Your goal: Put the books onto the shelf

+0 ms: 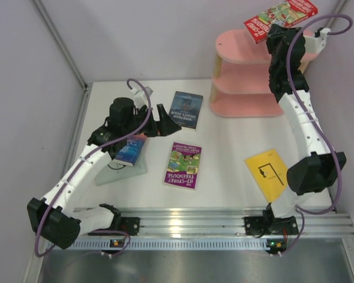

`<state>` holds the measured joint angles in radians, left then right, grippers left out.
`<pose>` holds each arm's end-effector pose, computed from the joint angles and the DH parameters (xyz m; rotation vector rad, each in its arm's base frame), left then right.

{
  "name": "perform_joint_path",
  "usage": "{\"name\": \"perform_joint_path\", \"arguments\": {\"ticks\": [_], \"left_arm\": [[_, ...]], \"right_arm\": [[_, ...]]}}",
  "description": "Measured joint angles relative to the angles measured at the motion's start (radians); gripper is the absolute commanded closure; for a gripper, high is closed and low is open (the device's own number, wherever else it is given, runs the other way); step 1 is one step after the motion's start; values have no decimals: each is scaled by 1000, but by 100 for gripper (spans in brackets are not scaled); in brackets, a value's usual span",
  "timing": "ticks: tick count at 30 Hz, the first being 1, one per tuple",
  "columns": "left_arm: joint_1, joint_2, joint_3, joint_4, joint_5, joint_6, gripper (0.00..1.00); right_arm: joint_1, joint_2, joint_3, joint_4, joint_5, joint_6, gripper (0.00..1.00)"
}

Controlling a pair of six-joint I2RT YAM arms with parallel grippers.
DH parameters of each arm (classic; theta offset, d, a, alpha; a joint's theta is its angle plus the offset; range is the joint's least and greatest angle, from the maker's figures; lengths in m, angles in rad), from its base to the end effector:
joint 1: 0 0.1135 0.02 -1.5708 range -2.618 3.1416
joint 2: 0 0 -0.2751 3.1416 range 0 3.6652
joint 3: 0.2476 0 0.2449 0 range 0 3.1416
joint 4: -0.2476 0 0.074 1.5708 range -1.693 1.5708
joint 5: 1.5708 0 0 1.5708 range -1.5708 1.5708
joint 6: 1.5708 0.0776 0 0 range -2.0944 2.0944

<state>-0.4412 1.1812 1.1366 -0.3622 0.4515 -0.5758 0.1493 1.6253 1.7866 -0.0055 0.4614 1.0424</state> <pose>0.2455 -0.1534 0.3605 0.1739 2.0985 -1.0847 0.4021 0.0255 0.5078 0.9594 1.1058 0.6520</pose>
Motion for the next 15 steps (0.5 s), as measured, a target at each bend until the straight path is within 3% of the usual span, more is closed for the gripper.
{"name": "perform_joint_path", "arguments": {"ticks": [5, 12, 15], "left_arm": [[0, -2, -7, 2, -11, 4, 1], [0, -1, -29, -3, -32, 6, 2], [0, -1, -31, -5, -34, 6, 2]], "right_arm": [[-3, 101, 98, -107, 70, 65, 94], [-17, 140, 159, -234, 72, 114, 58], [-27, 140, 166, -283, 46, 118, 50]]}}
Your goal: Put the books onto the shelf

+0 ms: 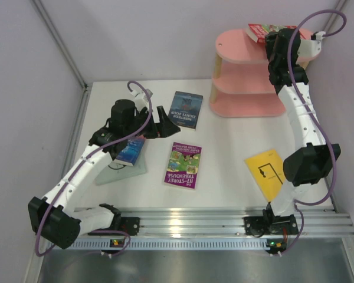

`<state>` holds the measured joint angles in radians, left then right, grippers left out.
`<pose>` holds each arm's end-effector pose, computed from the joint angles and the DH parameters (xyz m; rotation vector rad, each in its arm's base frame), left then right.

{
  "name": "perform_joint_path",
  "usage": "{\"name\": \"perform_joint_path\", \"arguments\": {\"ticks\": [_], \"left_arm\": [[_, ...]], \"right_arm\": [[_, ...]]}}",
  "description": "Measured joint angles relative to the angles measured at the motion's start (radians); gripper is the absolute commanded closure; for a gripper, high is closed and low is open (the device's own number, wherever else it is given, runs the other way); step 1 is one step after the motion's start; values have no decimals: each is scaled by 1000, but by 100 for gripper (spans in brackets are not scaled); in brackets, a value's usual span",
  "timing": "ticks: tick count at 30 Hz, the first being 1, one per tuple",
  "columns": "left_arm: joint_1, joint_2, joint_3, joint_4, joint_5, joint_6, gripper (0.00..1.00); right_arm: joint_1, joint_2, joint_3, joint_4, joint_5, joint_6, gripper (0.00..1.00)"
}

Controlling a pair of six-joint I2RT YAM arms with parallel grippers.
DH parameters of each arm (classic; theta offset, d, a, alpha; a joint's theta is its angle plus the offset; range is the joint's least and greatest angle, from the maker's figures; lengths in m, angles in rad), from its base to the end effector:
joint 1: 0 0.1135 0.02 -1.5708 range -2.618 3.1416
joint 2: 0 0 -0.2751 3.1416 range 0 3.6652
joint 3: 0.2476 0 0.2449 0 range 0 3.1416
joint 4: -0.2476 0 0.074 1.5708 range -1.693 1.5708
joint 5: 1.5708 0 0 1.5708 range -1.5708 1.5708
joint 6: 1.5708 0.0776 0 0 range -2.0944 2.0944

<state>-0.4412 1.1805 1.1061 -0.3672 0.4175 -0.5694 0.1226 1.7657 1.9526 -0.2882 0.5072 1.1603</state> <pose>0.2466 -0.1513 0.3482 0.1479 2.1310 -1.0415 0.4379 0.0160 0.4721 1.1496 1.2367 0.5474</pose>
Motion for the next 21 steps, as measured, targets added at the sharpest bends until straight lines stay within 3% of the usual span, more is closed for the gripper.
{"name": "perform_joint_path", "arguments": {"ticks": [11, 21], "left_arm": [[0, 0, -18, 5, -16, -8, 3], [0, -12, -37, 4, -29, -16, 4]], "right_arm": [[-43, -9, 1, -107, -136, -43, 46], [-52, -9, 19, -143, -287, -122, 54]]}}
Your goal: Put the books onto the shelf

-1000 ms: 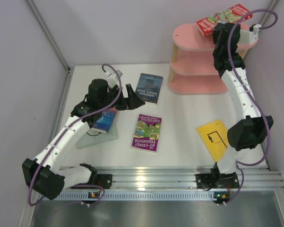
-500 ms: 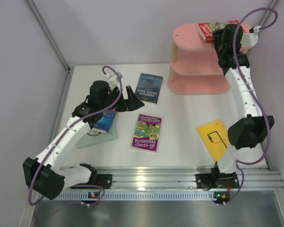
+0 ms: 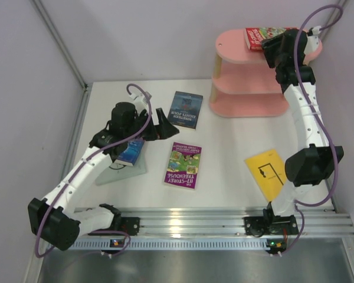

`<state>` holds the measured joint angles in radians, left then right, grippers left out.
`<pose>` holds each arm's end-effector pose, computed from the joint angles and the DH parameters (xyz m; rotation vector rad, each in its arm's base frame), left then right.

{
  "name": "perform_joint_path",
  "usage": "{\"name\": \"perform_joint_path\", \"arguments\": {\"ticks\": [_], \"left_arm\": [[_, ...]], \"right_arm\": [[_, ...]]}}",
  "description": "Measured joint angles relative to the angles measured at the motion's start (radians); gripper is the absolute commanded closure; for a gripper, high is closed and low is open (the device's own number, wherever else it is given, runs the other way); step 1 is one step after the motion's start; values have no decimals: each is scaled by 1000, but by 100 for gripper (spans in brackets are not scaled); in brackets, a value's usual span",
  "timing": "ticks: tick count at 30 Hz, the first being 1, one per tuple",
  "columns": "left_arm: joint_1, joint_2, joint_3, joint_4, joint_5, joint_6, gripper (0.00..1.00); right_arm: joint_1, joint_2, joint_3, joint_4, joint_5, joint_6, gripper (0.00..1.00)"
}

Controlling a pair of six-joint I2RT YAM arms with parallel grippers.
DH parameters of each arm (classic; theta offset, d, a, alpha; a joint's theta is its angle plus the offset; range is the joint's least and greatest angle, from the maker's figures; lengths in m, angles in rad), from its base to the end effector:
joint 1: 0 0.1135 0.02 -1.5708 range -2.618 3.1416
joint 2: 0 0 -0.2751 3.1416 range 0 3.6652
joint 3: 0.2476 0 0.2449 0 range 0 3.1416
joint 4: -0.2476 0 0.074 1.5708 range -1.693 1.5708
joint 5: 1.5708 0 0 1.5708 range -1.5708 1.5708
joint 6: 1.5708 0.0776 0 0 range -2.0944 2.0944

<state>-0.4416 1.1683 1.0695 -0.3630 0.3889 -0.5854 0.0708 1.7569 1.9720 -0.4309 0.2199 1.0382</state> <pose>0.2451 -0.1484 0.3380 0.1067 2.1541 -1.0185 0.4364 0.0140 0.4611 0.9864 1.5311 0.5982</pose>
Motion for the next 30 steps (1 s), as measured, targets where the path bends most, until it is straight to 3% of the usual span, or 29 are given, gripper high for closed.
{"name": "perform_joint_path", "arguments": {"ticks": [11, 30], "left_arm": [[-3, -21, -2, 1, -13, -18, 4], [-13, -21, -13, 0, -22, -26, 5]], "right_arm": [[-14, -21, -19, -6, -84, -47, 52], [-158, -80, -89, -12, -226, -96, 60]]}}
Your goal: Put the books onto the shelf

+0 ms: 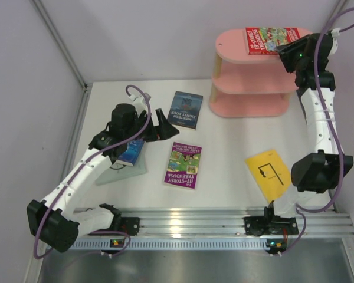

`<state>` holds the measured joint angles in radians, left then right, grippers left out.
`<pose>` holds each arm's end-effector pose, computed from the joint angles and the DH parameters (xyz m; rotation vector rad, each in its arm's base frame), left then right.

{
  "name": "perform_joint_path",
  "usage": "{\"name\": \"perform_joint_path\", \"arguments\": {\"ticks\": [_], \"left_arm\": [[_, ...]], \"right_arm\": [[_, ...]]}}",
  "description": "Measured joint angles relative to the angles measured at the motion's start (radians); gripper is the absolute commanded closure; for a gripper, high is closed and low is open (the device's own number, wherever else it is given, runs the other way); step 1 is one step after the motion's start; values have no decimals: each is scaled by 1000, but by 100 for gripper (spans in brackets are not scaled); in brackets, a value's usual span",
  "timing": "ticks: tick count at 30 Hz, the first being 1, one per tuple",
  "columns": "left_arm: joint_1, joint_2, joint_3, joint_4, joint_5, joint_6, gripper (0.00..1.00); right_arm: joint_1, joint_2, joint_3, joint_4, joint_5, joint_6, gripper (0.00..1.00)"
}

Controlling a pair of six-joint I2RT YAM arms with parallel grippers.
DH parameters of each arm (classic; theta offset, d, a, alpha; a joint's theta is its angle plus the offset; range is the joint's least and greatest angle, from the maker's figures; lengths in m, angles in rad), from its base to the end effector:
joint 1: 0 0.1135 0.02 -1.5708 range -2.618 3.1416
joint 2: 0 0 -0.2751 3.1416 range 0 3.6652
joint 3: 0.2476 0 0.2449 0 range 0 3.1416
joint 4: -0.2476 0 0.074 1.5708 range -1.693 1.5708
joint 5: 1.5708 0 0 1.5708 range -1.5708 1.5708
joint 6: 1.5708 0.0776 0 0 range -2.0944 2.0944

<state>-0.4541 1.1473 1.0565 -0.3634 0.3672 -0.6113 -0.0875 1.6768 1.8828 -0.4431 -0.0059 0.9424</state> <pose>0.2398 -0.1480 0.3383 0.0794 2.1524 -1.0209 0.4150 -0.0360 0.4588 0.9077 1.6128 0.6088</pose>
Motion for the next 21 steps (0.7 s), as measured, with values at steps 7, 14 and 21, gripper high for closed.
{"name": "perform_joint_path", "arguments": {"ticks": [7, 14, 21], "left_arm": [[0, 1, 0, 0, -3, 0, 5], [-3, 3, 0, 0, -4, 0, 5], [-5, 4, 0, 1, -6, 0, 5]], "right_arm": [[-9, 0, -5, 4, -10, 0, 63], [-9, 0, -20, 29, -22, 0, 65], [-14, 0, -48, 80, -27, 0, 65]]}}
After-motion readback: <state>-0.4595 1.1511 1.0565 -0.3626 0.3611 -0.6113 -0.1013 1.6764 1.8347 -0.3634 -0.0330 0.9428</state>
